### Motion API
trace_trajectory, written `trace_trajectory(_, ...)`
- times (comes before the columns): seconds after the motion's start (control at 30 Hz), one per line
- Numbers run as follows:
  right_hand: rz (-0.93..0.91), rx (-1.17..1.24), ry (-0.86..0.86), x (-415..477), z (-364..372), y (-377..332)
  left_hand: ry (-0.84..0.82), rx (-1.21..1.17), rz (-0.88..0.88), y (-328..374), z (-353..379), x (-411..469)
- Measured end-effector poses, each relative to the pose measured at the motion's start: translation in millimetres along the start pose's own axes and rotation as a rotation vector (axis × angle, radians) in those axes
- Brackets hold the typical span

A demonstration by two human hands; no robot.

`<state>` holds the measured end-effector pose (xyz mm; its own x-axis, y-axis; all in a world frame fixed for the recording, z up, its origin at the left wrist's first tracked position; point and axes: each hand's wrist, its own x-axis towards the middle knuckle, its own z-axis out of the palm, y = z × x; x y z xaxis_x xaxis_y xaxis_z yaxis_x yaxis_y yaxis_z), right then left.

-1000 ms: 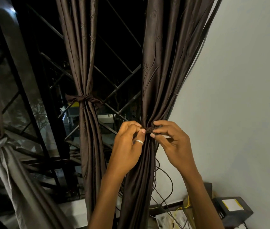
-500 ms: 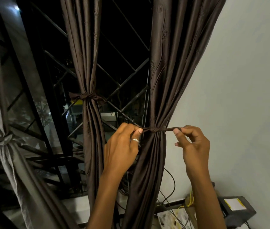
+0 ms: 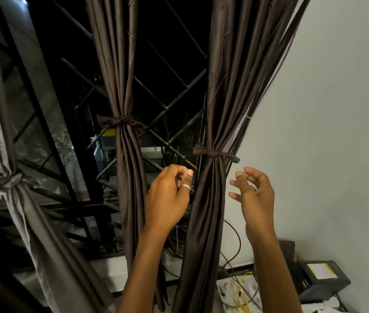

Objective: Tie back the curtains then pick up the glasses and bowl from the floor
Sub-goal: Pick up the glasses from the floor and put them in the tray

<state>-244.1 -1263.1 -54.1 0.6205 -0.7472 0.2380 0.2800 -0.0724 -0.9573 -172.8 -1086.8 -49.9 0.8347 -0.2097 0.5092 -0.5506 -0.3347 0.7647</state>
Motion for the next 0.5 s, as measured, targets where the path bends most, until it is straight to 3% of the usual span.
trace_trajectory(0.2, 0.132, -0.058, -0.084, -16.4, 8.5, 25.0, -0.014, -0.083, -0.191, -22.2, 6.9, -18.1)
trace_trajectory(0.5, 0.161, -0.225, -0.268, -64.5, 18.6, 56.3, 0.152, 0.028, -0.435, -41.7, -2.9, -80.4)
